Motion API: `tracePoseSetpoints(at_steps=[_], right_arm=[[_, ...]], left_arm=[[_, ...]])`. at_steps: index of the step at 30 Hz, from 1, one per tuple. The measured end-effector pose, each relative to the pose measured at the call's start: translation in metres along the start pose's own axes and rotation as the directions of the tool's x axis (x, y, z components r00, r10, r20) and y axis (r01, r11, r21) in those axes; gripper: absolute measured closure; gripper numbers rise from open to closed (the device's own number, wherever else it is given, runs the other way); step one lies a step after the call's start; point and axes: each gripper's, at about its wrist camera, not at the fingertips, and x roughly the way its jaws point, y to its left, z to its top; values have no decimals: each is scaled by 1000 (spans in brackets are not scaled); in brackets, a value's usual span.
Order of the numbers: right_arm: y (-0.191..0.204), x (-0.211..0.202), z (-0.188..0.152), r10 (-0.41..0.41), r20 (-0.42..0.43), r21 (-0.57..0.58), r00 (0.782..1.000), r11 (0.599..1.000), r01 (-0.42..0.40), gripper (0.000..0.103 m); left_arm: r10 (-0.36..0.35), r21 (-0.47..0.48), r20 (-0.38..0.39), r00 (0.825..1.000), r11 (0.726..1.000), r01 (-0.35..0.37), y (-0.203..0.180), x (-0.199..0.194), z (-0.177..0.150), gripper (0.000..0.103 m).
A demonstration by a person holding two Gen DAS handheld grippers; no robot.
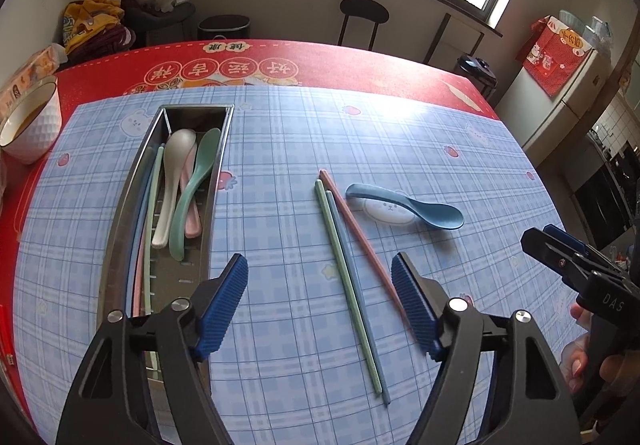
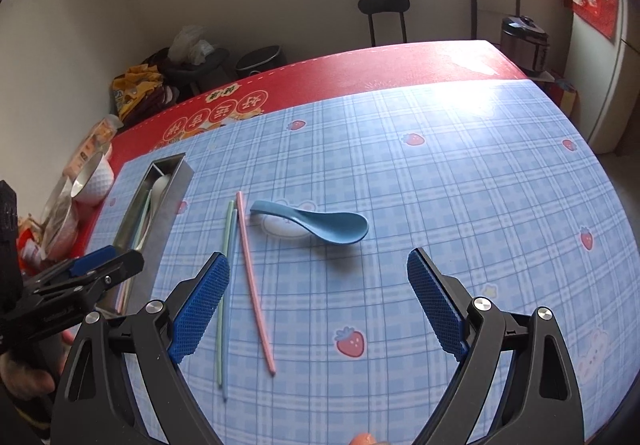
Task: Organize utensils
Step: 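Move the left tool to another green chopstick and close on it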
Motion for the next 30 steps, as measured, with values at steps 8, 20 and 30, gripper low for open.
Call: tracePoseSetpoints(at_steps=[8,20,30], right_arm=[[-11,21,-6,3,-43,7,999,1000,-3,16],[-42,24,-14,14,-73,59,997,998,-10,15],[-60,18,-16,6,-70,93,998,996,0,15]], left_arm=[[5,-25,-103,995,1000,-8,-1,33,-14,67],[-6,-22,-186,983,1000,2,-23,87,-15,91],[62,-6,-192,980,998,-64,-28,95,-11,93]])
